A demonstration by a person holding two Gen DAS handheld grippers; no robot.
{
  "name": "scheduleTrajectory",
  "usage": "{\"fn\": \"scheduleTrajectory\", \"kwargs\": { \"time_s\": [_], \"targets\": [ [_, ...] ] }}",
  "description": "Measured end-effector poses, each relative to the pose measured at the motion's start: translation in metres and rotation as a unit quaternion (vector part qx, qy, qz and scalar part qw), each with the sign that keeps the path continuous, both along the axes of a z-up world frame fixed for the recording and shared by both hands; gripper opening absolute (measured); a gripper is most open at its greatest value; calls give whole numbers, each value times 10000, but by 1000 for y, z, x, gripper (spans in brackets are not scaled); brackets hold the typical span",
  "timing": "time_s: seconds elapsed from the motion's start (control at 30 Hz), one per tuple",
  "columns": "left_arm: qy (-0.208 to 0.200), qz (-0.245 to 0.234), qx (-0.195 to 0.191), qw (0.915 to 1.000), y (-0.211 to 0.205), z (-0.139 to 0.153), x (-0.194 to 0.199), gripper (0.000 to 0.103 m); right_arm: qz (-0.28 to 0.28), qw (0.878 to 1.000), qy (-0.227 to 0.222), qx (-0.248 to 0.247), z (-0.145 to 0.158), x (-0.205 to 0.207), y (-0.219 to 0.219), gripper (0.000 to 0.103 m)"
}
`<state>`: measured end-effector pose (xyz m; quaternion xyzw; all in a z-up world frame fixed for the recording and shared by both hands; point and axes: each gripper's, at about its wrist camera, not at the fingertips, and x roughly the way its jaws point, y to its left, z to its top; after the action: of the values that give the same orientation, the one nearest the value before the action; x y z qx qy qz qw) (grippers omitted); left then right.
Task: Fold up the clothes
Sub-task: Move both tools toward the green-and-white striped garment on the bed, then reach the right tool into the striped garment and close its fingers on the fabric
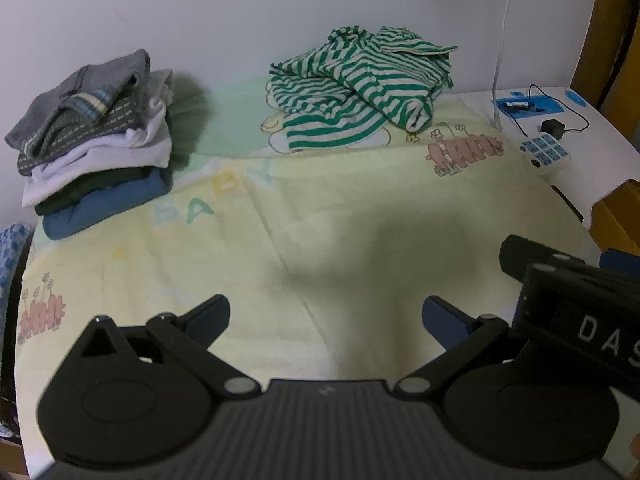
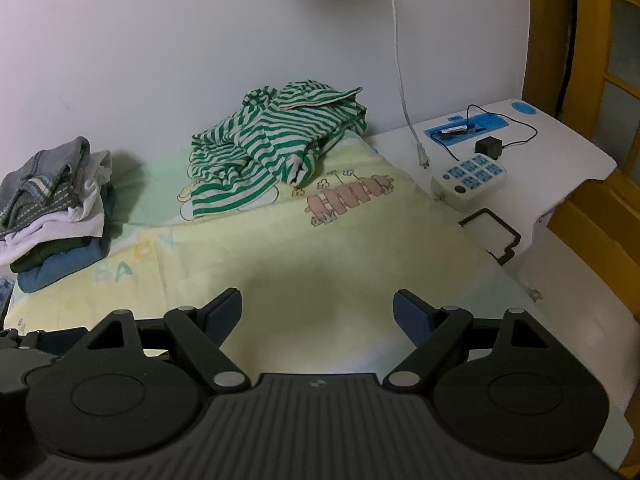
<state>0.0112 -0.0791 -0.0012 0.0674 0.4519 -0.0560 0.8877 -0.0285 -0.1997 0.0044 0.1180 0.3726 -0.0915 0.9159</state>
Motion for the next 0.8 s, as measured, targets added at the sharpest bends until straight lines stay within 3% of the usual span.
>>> {"fn": "scheduleTrajectory", "kwargs": {
  "time_s": [0.57, 0.8],
  "targets": [
    [4, 33, -104, 9999, 23, -3, 5, 102, 79, 10000, 37, -42, -1, 6, 23, 86],
    [243, -72, -408, 9988, 26, -22, 25, 102, 410, 9990, 82, -127, -8, 45, 4, 86]
  ]
}}
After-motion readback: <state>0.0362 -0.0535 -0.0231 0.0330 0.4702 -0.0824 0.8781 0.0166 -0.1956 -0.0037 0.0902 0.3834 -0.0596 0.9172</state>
